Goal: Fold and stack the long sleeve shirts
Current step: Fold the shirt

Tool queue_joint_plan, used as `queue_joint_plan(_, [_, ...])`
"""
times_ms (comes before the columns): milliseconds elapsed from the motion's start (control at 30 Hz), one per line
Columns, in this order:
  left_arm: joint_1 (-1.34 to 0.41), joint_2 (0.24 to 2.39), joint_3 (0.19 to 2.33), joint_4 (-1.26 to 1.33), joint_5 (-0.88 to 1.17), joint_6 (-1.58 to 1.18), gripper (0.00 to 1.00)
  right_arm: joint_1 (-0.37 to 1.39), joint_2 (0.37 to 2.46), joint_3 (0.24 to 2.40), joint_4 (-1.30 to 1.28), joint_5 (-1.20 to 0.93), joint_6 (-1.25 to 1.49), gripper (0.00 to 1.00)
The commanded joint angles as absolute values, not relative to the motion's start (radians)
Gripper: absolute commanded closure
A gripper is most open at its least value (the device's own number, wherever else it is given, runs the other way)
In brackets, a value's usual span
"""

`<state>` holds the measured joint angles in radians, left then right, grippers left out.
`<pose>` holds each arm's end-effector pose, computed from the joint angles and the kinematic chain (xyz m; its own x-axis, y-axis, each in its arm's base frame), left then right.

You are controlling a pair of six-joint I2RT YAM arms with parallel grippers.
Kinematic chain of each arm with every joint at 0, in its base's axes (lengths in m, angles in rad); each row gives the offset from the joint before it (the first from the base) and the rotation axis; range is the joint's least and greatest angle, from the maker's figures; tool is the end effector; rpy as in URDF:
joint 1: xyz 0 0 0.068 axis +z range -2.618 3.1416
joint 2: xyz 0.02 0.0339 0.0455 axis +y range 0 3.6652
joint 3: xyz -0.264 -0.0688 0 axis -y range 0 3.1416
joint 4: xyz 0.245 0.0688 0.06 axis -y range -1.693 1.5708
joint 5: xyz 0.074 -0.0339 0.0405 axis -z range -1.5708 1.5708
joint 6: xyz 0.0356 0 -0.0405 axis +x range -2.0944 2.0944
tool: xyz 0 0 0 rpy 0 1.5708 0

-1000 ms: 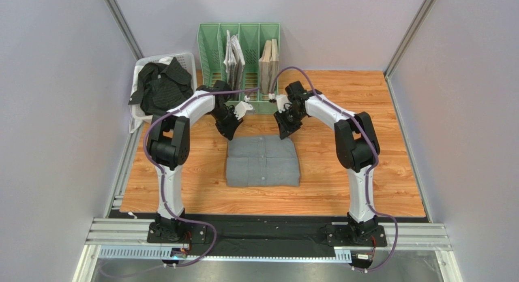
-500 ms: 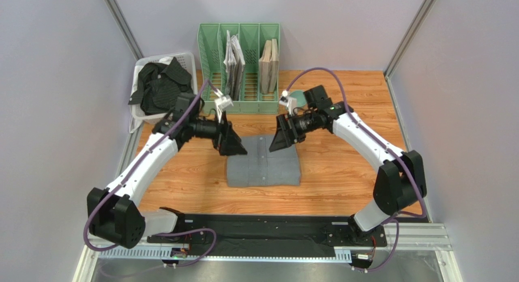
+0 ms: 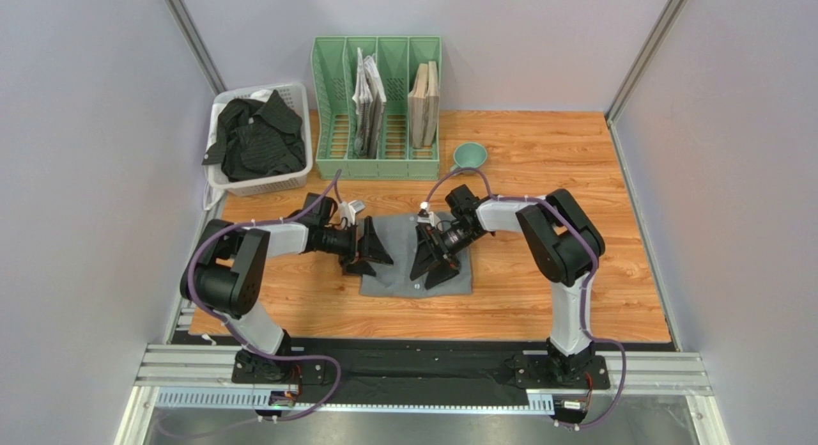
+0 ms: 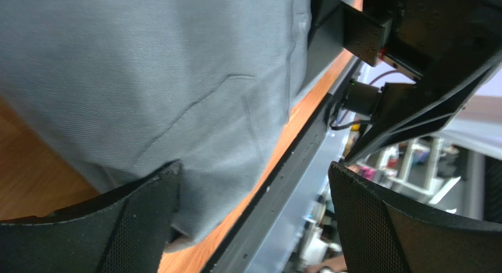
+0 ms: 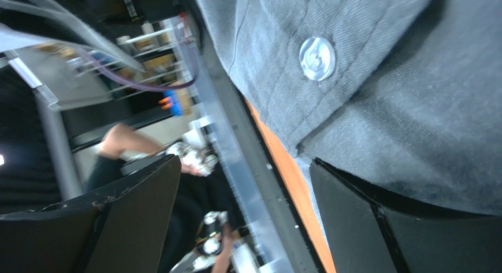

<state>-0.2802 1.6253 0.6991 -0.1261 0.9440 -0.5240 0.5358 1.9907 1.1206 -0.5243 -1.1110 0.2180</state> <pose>0.2578 -0.1042 0.1349 -0.9969 -0.0185 -0.0771 0.0568 0.5121 -0.8570 0.2823 0.2047 0.1176 -0.9047 -0.4256 0.0195 -0.1701 0.4029 0.8993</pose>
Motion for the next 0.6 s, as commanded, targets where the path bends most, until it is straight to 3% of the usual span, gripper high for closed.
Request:
queue_joint_plan(0, [-0.272,1.695,0.669,-0.135,0.851,-0.534,0.01,0.52,2.08,1.132,-0.549,-1.12,0.152,0.09])
queue_joint_plan(100, [-0.242,1.665,0.686,-0.181,0.851,-0.479,0.01,0.509,2.051,1.195,-0.691,-1.121,0.052,0.11])
queue_joint_plan(233, [-0.209,1.479,0.704,-0.23,1.024,-0.399,0.03,0.497,1.873,1.215,-0.822,-1.147,0.003,0.1])
queue_joint_plan(367, [-0.294,1.245,0.716,-0.181,1.075,-0.471,0.03,0.506,1.778,1.192,-0.728,-1.187,0.095,0.1])
queue_joint_plan(567, [-0.439,1.313,0.57,0.097,1.023,-0.735,0.04,0.552,1.873,1.17,-0.597,-1.249,0.181,0.12])
